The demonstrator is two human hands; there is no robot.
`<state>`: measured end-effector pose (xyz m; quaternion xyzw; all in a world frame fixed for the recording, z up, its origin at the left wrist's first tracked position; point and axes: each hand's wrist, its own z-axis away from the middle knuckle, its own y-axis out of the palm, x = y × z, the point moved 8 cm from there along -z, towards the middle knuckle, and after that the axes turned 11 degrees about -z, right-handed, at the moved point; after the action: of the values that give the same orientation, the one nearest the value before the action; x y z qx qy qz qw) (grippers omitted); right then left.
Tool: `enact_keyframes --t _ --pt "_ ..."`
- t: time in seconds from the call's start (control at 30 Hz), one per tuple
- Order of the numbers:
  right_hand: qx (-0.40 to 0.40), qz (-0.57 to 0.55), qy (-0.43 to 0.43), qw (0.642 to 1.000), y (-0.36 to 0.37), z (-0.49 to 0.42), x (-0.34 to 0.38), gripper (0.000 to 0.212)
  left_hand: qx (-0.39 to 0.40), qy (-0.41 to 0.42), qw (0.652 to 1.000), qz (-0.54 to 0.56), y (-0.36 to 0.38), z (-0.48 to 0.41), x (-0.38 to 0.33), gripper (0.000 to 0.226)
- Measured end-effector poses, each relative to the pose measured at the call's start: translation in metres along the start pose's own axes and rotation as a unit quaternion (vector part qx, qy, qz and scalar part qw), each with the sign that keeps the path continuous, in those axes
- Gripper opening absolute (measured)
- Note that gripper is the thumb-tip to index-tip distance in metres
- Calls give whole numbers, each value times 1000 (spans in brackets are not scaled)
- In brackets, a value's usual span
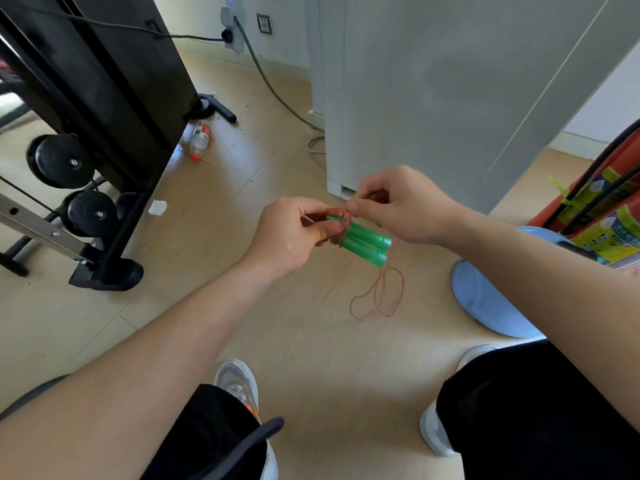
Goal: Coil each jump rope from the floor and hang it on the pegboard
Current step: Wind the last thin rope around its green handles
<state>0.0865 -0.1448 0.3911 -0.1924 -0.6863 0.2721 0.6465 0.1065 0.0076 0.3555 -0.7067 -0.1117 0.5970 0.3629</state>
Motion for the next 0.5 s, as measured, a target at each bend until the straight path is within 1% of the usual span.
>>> enact_keyframes --t 0.2,0.4,0.5 --pt "-31 -19 12 999 -5 -4 -8 21 38 -16 993 109 1 -2 -1 23" --pt "-34 -65 37 997 0 -4 -11 21 53 -29 990 131 3 3 2 17" --pt "-27 -69 47 996 6 -3 -13 19 71 -64 981 167 9 9 8 13"
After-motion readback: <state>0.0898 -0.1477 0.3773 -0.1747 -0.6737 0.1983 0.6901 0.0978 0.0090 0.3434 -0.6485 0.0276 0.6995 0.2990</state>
